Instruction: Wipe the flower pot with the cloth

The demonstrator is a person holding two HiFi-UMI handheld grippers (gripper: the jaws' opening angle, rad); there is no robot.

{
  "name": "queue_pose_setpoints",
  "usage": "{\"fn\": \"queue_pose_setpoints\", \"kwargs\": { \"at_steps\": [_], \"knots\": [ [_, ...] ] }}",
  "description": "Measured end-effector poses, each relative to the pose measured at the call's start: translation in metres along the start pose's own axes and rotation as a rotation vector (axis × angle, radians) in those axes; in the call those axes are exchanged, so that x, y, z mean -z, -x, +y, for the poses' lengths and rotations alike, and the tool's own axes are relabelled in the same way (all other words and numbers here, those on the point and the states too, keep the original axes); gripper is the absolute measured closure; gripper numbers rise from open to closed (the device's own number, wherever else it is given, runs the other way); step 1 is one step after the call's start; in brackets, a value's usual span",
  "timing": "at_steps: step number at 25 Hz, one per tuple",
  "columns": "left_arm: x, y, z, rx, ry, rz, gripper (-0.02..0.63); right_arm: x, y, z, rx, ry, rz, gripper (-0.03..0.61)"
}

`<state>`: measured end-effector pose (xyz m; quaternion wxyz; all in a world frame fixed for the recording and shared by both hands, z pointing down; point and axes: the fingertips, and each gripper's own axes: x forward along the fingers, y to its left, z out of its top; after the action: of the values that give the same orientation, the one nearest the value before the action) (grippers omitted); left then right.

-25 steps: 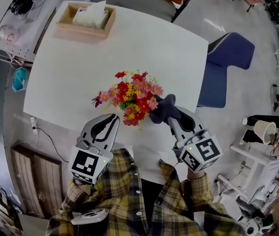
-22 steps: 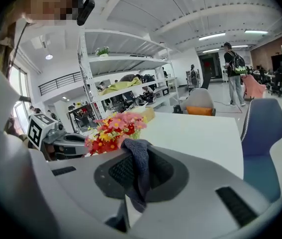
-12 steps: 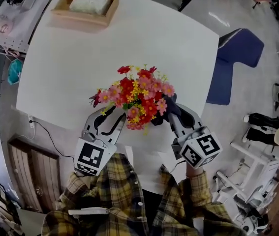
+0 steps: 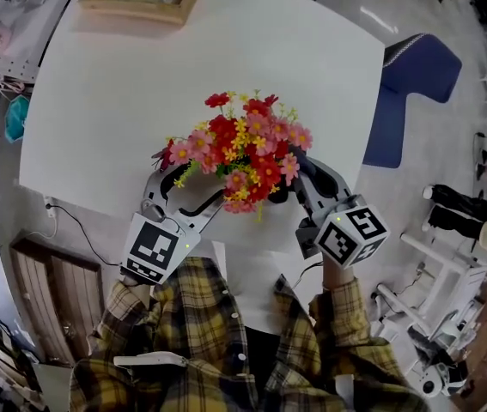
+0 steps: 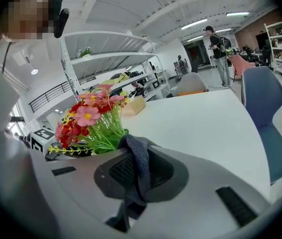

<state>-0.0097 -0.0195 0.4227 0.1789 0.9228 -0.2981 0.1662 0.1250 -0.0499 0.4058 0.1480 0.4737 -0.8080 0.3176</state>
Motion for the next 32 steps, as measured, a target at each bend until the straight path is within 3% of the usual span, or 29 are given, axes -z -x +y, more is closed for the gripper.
{"fn": "queue_pose_setpoints", "kwargs": {
  "at_steps": [13,20,32],
  "knots": [
    [-0.004,-0.014,0.001,0.095,-0.134,0.028,0.279,0.017,-0.017,0.011,-0.014,-0.066,0.011,0.561],
    [-0.003,-0.016,0.005,0.069,-0.136,0.023,0.281,0.021,-0.02,0.012,-0.019,-0.088,0.008,0.561],
    [0.004,-0.015,0.004,0.116,-0.166,0.046,0.293,0.013,-0.028,0.005,-0.08,-0.119,0.055,0.561]
  ]
}}
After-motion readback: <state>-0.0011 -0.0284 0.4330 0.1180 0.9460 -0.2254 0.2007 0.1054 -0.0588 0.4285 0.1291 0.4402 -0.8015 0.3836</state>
